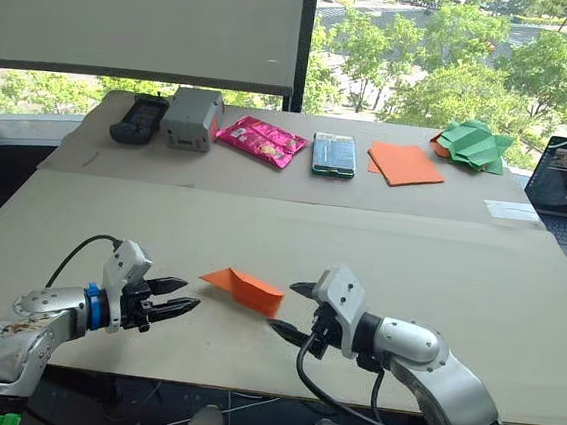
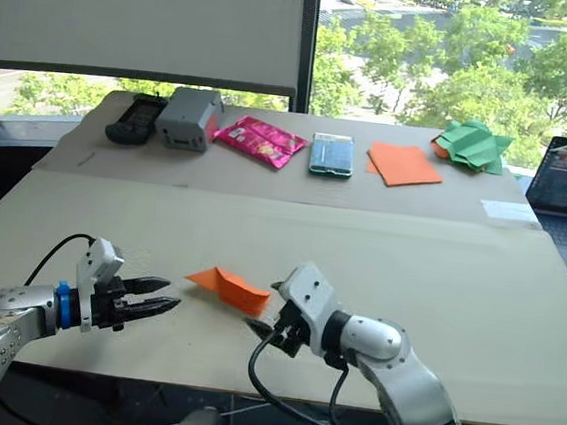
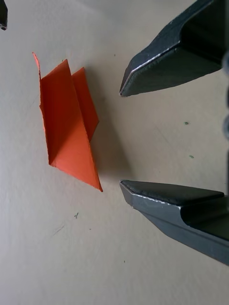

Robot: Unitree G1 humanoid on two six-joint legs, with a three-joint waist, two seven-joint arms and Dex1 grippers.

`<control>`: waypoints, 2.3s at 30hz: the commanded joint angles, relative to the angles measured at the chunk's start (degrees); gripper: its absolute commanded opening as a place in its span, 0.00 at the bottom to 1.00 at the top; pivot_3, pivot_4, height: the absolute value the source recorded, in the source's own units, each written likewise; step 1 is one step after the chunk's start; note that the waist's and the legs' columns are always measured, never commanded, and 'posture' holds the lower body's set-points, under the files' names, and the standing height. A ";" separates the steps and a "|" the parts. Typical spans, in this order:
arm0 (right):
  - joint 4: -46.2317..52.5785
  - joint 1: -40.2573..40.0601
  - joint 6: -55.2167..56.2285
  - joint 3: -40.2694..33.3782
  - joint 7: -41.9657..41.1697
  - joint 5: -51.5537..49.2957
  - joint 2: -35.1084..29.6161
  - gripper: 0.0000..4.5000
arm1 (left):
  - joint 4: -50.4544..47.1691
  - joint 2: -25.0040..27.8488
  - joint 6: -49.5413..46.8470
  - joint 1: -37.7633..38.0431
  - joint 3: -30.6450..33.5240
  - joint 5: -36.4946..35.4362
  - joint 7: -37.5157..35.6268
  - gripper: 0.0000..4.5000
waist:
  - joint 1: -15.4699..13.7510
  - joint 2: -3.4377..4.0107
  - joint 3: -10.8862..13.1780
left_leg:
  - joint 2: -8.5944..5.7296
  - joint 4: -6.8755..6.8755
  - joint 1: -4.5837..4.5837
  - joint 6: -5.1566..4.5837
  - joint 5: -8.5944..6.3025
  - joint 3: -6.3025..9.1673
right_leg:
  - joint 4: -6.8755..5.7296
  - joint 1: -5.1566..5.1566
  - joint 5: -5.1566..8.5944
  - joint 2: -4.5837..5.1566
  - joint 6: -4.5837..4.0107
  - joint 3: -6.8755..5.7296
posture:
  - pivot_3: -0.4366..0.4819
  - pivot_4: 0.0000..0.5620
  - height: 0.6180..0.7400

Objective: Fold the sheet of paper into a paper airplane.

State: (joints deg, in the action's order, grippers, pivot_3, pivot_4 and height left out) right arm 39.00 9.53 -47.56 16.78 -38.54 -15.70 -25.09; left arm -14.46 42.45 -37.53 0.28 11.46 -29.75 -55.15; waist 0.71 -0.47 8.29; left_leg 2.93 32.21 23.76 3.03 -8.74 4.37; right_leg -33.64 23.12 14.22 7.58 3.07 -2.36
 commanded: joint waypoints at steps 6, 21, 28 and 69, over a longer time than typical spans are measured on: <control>-7.29 4.33 -1.81 1.01 -4.13 -8.90 3.19 1.00 | -3.35 0.66 0.65 1.44 -1.08 -1.41 -1.82 0.99 | -0.01 0.10 0.13 | 0.01 0.07 0.01 0.00 0.00 -0.01 | 0.13 0.05 -0.01 0.00 0.00 0.00 | 0.48 0.27 0.69; -26.15 13.90 4.49 -1.01 -2.96 -6.82 8.54 1.00 | -5.89 -0.65 0.24 1.18 -2.45 -3.03 0.41 0.99 | -0.24 0.08 0.04 | 0.01 0.39 -0.02 -0.05 0.03 -0.03 | -0.51 -0.03 -0.11 -0.09 0.04 0.04 | 0.48 0.27 0.69; -29.14 14.82 6.48 -0.57 -1.39 -4.33 8.85 1.00 | -6.18 -1.54 -0.24 -0.28 -3.05 -3.50 1.54 0.99 | -0.50 0.06 0.02 | 0.00 0.46 -0.02 -0.06 0.04 -0.03 | -0.56 -0.09 -0.14 -0.11 0.06 0.05 | 0.48 0.27 0.69; -29.86 16.48 18.56 8.36 -1.60 11.47 4.84 0.02 | -8.89 -0.22 -5.10 -2.33 -3.33 -7.02 4.53 1.00 | -0.10 0.03 -0.01 | 0.00 0.51 -0.56 -0.10 0.06 -0.02 | -0.80 -0.64 -0.25 -0.15 0.09 0.09 | 0.48 0.27 0.69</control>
State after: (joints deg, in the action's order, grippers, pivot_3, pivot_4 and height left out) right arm 7.97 25.64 -29.83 24.66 -39.97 -4.99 -20.32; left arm -22.91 41.42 -43.94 -2.17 7.61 -37.00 -50.17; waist 0.61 -0.44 8.28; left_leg 2.93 32.72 23.19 2.93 -8.68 4.35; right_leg -34.44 22.46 13.96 7.43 3.16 -2.28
